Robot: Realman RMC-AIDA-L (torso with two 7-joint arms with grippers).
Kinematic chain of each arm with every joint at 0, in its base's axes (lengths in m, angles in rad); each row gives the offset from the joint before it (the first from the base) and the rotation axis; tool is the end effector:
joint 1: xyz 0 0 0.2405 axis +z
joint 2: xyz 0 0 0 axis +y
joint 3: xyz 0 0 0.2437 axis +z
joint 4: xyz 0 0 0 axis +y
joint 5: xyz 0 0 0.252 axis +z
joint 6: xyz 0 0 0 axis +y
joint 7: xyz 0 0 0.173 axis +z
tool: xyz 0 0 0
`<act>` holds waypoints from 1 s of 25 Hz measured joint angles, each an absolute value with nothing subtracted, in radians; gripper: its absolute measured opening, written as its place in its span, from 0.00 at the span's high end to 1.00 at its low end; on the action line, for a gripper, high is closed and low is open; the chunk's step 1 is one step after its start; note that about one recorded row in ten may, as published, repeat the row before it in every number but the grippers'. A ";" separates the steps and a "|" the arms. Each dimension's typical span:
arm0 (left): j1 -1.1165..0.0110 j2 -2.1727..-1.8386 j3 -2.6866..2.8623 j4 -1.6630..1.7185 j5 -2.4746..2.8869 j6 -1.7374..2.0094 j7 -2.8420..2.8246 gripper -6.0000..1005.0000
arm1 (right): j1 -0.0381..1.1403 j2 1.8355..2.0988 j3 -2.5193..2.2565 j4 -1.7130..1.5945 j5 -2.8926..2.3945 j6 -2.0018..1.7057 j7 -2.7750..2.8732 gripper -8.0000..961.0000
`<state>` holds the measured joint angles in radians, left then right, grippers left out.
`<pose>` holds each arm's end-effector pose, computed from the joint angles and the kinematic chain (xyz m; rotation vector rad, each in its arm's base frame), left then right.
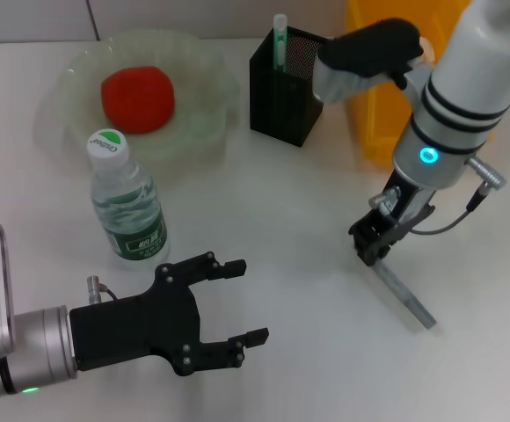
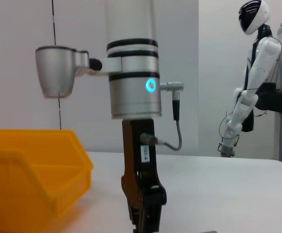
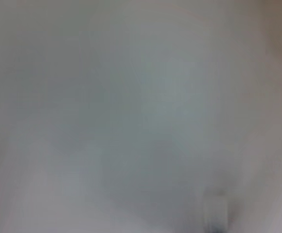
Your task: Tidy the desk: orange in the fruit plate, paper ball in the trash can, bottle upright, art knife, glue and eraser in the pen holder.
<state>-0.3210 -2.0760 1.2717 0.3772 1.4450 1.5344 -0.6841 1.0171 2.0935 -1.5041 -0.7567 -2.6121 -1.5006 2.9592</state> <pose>-0.2848 0.2641 -0.1035 -2.7626 -0.1368 -0.8825 0.1566 0.4030 -0.0992 -2.4007 1.3179 -0.8525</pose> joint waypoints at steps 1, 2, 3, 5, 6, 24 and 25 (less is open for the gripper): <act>-0.321 -2.076 1.271 0.377 1.445 1.536 -0.684 0.19 | 1.002 2.092 -1.502 -0.795 -2.612 -1.515 2.959 0.86; -0.321 -2.075 1.270 0.377 1.445 1.536 -0.684 0.19 | 0.983 2.090 -1.498 -0.844 -2.612 -1.530 2.959 0.86; -0.321 -2.075 1.270 0.377 1.445 1.536 -0.684 0.19 | 0.968 2.087 -1.492 -0.888 -2.613 -1.542 2.959 0.86; -0.322 -2.075 1.266 0.378 1.445 1.536 -0.685 0.19 | 0.928 2.083 -1.470 -1.011 -2.617 -1.570 2.958 0.86; -0.322 -2.076 1.265 0.378 1.445 1.536 -0.686 0.19 | 0.908 2.082 -1.456 -1.071 -2.623 -1.581 2.957 0.87; -0.331 -2.077 1.261 0.377 1.437 1.538 -0.694 0.19 | 0.359 2.082 -1.410 -1.365 -1.664 -0.773 1.875 0.87; -0.331 -2.077 1.261 0.377 1.436 1.537 -0.694 0.19 | 0.359 2.082 -1.410 -1.365 -1.664 -0.773 1.875 0.87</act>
<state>-0.3313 -2.0769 1.2609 0.3766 1.4364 1.5373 -0.6943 0.3593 2.0818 -1.4097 -1.3651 -1.6640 -0.7727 1.8747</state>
